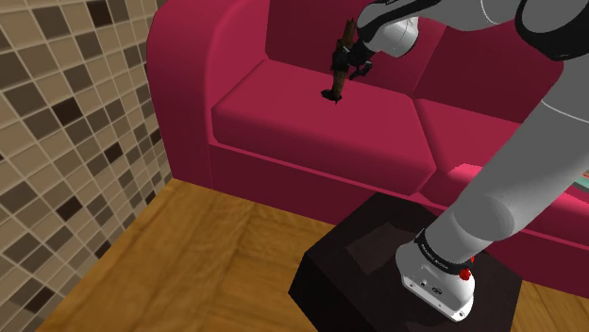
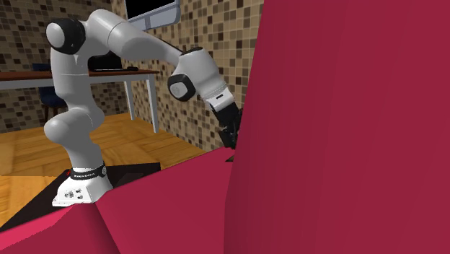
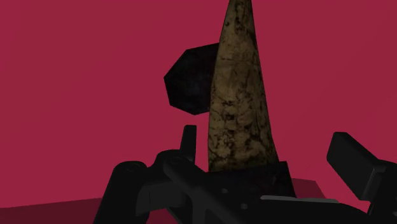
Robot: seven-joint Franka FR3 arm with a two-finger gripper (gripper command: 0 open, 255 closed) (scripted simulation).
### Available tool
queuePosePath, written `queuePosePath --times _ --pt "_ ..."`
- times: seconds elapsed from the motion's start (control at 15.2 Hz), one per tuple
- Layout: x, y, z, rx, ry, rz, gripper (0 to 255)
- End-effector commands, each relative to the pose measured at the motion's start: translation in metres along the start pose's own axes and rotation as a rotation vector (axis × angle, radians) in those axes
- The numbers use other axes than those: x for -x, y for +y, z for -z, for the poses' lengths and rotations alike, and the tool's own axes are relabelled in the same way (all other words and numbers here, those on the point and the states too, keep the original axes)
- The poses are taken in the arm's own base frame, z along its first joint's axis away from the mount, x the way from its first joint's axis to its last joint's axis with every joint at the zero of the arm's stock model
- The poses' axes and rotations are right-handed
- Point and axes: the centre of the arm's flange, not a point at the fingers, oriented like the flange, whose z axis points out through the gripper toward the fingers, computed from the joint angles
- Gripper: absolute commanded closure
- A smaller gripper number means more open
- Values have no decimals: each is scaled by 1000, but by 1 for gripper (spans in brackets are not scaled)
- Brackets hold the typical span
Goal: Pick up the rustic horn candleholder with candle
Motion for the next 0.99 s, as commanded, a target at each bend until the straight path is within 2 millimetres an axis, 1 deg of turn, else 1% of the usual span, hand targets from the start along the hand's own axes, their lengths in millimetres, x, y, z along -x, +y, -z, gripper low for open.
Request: queuePosePath --times 0.0,0.26,0.46,0.53,0.92 --pt "2 4 -9 -1 4 -6 0" --pt "11 10 -27 -1 4 -6 0" --pt "12 11 -30 -1 4 -6 0" --pt "12 11 -30 -1 5 -6 255" --pt "12 11 -30 -1 5 -6 255"
